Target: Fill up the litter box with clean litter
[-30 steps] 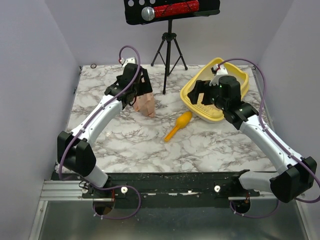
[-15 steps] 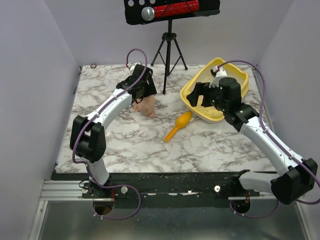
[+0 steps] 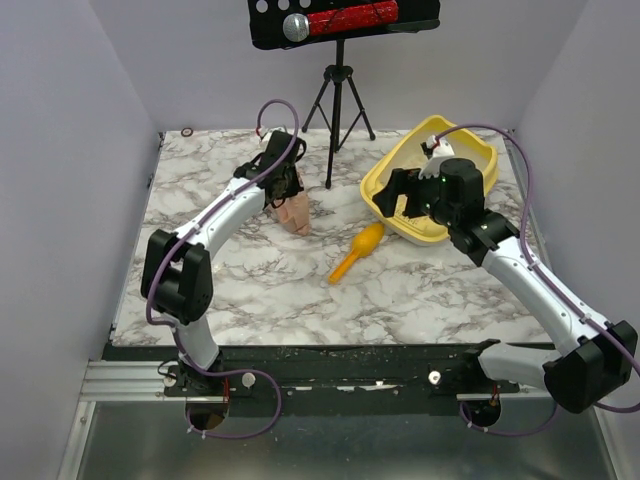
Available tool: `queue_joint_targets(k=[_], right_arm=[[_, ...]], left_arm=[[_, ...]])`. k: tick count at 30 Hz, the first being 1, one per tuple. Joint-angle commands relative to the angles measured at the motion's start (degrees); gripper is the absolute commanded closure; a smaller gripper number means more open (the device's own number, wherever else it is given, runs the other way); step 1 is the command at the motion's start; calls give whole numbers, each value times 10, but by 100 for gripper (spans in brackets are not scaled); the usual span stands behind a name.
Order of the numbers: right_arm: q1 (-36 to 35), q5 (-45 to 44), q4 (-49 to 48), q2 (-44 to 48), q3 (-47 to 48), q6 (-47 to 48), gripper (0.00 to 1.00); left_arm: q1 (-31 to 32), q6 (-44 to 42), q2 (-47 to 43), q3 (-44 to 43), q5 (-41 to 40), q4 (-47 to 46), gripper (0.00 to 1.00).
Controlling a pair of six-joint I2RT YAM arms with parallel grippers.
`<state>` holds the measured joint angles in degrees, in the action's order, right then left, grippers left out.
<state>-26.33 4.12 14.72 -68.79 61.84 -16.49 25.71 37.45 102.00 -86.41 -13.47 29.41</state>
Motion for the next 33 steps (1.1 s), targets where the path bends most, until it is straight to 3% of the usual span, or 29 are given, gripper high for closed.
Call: queue_joint_targets(k=[1, 7, 10, 14, 17, 20, 28, 33], right_arm=[[-6, 14, 13, 13, 9, 1, 0], [-6, 11, 42, 17, 42, 18, 1], [-6, 32, 72, 11, 75, 51, 1], [-7, 117, 121, 0, 112, 145, 11], [-7, 165, 138, -5, 119, 217, 9], [-11, 201, 149, -4, 112, 292, 2], [-48, 360, 124, 58, 15, 493, 0], [-49, 374, 79, 38, 6, 565, 0]], left_arm=[[19, -105, -107, -2, 55, -6, 100], [19, -290, -178, -33, 192, 91, 100], [19, -369, -242, 36, 225, 60, 100], [21, -488, -354, 166, 344, -38, 100], [21, -580, -420, 239, 396, -76, 100], [21, -649, -428, 255, 430, -49, 100], [24, -724, -414, 283, 531, -5, 100], [29, -710, -470, 334, 505, -59, 100]])
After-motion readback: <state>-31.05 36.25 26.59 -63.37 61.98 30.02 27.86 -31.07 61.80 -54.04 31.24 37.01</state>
